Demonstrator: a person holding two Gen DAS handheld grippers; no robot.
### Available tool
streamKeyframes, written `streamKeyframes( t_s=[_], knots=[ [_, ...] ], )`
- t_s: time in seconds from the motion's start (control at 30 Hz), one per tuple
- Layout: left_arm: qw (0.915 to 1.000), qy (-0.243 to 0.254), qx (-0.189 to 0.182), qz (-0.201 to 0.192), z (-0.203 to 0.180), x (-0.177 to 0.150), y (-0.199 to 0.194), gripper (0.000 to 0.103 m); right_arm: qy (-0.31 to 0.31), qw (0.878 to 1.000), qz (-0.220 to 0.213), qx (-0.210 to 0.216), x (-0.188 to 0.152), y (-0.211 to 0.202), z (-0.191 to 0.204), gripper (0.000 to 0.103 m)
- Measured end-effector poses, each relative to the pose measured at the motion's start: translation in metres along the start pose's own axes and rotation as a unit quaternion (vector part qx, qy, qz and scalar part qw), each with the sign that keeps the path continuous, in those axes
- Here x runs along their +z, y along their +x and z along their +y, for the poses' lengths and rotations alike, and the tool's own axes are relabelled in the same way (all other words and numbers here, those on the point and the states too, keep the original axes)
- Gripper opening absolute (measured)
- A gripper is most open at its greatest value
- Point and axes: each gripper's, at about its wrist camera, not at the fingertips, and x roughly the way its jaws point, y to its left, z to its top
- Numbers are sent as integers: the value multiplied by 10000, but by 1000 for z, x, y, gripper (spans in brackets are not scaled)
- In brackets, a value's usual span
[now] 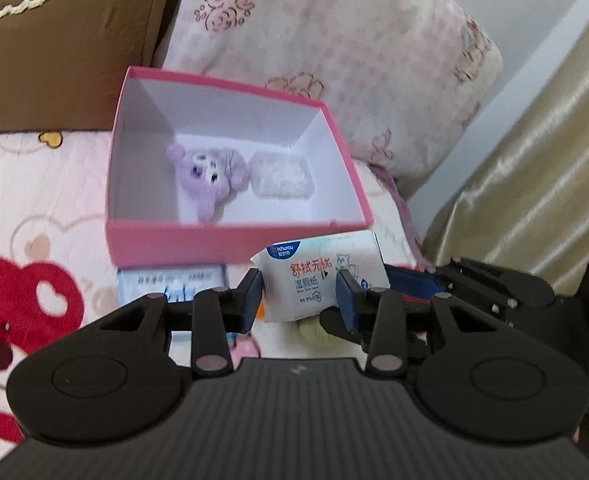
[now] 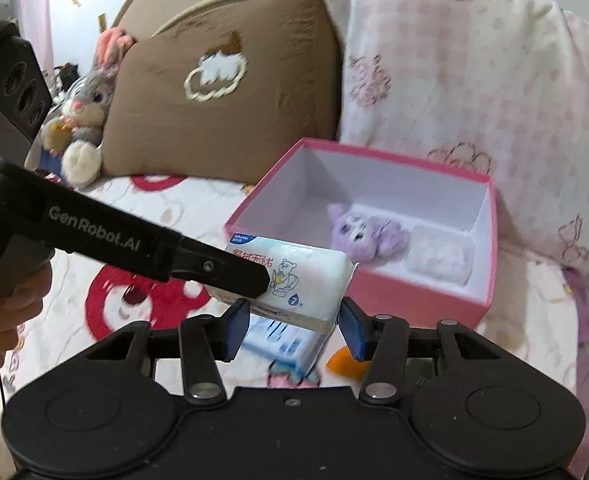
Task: Organize objects
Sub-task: 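Carry the white wipes pack into the pink box with the left gripper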
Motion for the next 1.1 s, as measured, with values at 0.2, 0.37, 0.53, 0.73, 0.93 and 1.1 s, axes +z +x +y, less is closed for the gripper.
streamKeyframes(
  t_s=[0.2,0.37,0.53,0.73,0.93,1.1],
  knots=[
    [9990,-355,-93,246,6,50,45,39,142,9994,306,-99,38,37,-40,54],
    [9972,-657,102,332,17,70,87,39,401,9971,637,-87,52,77,-70,54],
    [9909,-1157,270,634,37,79,128,39,748,9912,1091,23,56,118,-94,54],
    [9790,-1815,337,864,53,77,164,39,846,9851,1498,-22,52,147,-112,54],
    [9720,-2077,597,921,58,70,179,39,794,9795,1851,55,53,171,-120,54],
    [9653,-2165,1017,1045,64,66,180,39,835,9732,2121,290,53,191,-114,53]
  ],
)
